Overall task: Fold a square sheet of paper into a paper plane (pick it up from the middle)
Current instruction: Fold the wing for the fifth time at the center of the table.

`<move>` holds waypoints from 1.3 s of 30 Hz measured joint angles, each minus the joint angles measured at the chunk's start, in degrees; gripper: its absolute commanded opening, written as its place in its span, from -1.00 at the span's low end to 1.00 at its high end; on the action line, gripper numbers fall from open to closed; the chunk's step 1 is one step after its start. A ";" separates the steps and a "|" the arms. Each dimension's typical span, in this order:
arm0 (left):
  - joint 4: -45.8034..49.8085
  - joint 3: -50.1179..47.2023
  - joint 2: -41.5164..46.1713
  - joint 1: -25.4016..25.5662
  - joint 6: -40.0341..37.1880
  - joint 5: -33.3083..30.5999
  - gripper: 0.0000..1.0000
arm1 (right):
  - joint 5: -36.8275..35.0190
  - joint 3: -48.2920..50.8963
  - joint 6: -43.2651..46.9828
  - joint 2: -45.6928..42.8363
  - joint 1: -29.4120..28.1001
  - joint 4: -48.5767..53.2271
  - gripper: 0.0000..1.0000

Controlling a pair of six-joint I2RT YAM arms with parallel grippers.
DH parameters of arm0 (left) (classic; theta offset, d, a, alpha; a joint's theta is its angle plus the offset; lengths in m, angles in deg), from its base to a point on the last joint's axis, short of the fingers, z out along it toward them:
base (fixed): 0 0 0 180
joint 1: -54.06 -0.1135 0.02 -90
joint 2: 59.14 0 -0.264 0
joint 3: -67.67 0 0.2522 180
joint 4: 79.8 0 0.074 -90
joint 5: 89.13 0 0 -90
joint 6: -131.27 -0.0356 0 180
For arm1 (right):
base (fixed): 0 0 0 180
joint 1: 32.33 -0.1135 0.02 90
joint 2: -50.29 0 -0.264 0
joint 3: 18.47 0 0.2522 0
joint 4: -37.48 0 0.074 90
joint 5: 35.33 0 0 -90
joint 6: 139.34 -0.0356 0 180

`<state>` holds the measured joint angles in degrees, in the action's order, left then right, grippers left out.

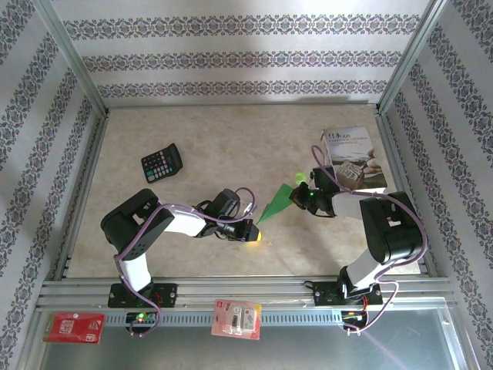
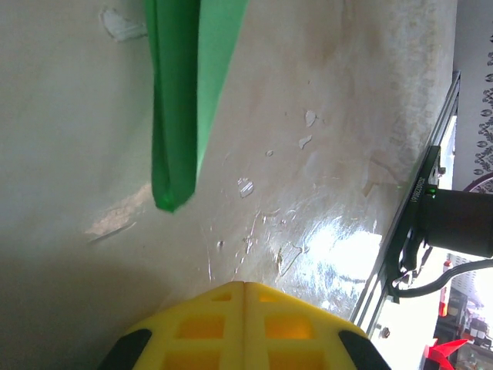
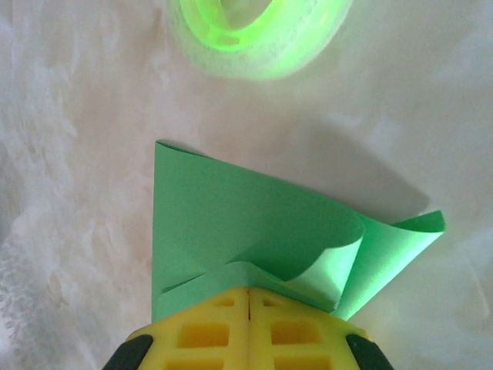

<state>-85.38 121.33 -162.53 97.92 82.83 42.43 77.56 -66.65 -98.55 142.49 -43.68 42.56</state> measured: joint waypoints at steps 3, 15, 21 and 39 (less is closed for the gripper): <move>1.29 0.22 0.66 0.00 -0.20 -0.35 -0.90 | 0.11 -0.11 -0.02 0.52 -0.26 -0.94 -0.93; 6.08 1.27 10.49 -4.39 2.49 0.15 -0.88 | 0.09 1.33 -1.18 0.59 -13.25 -4.48 -0.94; 8.74 4.52 6.29 -5.57 2.23 -1.53 -0.94 | 0.04 2.36 -3.41 0.17 -16.24 -5.88 -0.94; 7.45 4.26 -0.85 -5.73 0.94 -1.29 -1.00 | 3.32 2.56 -3.61 0.35 -13.42 -5.49 -0.87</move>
<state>-77.92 125.59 -163.39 92.19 83.77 41.14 80.88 -64.09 -102.15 142.84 -57.10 37.07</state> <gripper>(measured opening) 0.037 0.062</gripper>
